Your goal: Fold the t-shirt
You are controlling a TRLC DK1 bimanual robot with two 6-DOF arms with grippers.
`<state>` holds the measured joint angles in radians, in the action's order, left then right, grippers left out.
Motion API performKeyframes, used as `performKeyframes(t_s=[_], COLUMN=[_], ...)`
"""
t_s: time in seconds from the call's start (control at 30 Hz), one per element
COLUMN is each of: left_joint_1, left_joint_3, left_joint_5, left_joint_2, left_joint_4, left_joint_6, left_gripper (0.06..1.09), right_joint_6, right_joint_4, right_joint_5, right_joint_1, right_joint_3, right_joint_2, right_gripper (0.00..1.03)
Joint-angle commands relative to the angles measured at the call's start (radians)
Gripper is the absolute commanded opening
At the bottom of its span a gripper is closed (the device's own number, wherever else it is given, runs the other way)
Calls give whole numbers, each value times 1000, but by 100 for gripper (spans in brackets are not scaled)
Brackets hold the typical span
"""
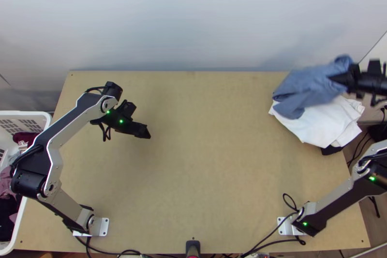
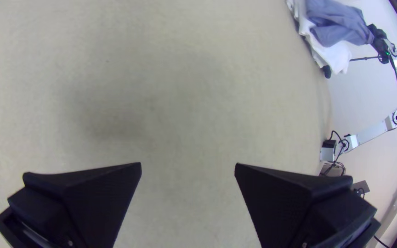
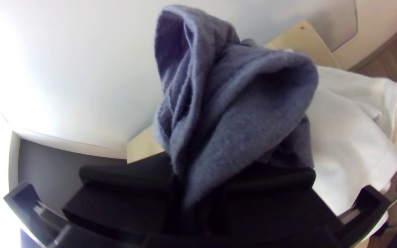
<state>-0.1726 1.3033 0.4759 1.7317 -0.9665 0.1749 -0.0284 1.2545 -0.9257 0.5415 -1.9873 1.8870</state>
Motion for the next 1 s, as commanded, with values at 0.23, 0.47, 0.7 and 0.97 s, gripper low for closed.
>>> performKeyframes(t_s=[0.23,0.47,0.7,0.97], left_joint_1=[-59,-73,-71,-67], left_joint_3=[-6,-29,-47,-53], left_joint_5=[-6,-13,-34,-43], left_joint_2=[-26,-52,-80,-103], left_joint_4=[5,11,12,9], left_joint_6=[-63,-78,-81,-80], left_gripper=[105,105,105,105], right_joint_6=[375,473,493,578], right_joint_4=[121,123,132,332], right_joint_5=[8,14,19,21], right_joint_1=[307,359,345,344], right_joint_3=[324,309,269,84], right_joint_2=[75,176,225,222], right_gripper=[3,8,44,94])
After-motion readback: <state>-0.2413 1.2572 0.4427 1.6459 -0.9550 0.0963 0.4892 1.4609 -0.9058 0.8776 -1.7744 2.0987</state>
